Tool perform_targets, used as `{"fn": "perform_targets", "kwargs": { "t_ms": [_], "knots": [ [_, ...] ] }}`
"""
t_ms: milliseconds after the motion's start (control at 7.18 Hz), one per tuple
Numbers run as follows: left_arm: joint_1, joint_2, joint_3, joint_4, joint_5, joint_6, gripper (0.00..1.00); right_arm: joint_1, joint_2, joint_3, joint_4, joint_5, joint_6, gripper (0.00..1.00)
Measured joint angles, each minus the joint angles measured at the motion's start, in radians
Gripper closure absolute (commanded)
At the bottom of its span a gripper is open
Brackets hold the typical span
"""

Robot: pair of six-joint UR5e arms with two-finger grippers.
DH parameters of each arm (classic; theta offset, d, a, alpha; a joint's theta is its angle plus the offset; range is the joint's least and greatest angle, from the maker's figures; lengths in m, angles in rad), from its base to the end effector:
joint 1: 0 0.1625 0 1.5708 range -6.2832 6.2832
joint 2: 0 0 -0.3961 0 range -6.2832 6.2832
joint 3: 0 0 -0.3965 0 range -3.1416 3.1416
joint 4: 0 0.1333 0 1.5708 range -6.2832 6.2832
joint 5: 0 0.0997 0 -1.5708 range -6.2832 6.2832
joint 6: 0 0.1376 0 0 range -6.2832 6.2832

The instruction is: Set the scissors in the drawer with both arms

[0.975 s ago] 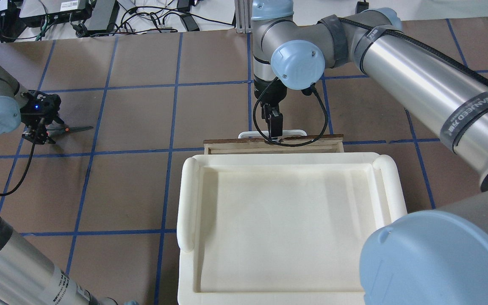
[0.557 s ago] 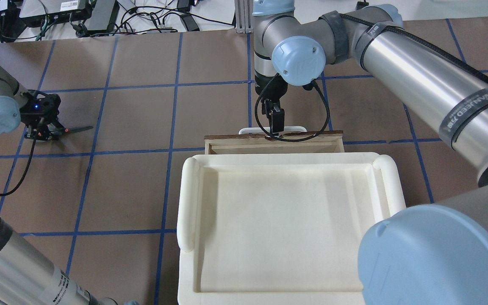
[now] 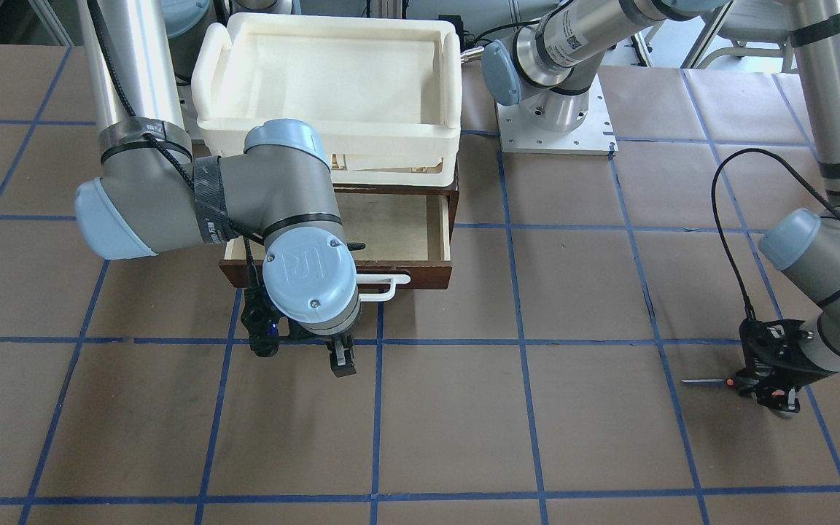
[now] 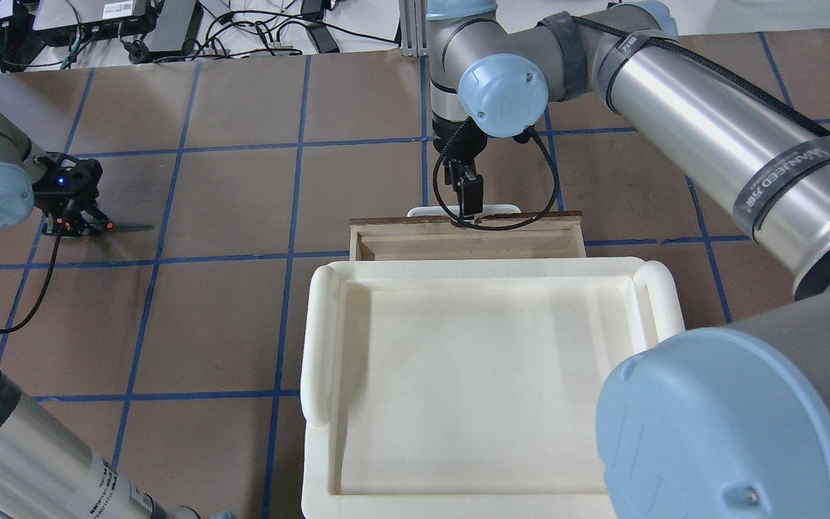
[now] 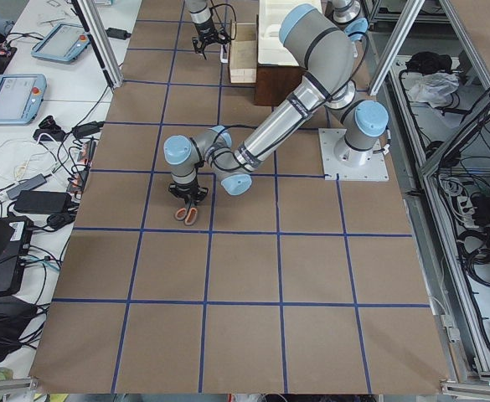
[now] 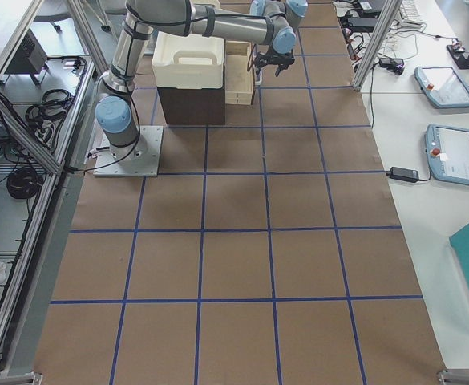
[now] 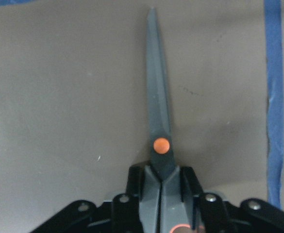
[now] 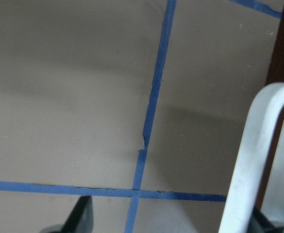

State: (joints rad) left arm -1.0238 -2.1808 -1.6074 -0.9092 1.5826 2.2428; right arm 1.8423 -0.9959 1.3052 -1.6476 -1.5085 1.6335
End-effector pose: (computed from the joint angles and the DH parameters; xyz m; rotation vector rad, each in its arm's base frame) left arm 0.2231 -0.6195 0.1122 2.3431 2.0673 0.0141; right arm 0.3132 -0.5963 0.2176 -1.8817 -2.3050 -0.2769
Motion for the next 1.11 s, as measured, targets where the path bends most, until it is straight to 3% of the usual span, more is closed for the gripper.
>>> {"fn": "perform_targets", "kwargs": {
  "t_ms": [418,1114],
  "knots": [
    [-0.005,0.053,0.006,-0.032,-0.049,-0.015,1.0,-0.003,0.007,-0.016,-0.012,0.0,-0.025,0.0],
    [-0.056,0.208,0.009,-0.152,-0.051,-0.054,1.0,-0.016,0.03,-0.029,-0.034,0.001,-0.059,0.0]
  ]
}}
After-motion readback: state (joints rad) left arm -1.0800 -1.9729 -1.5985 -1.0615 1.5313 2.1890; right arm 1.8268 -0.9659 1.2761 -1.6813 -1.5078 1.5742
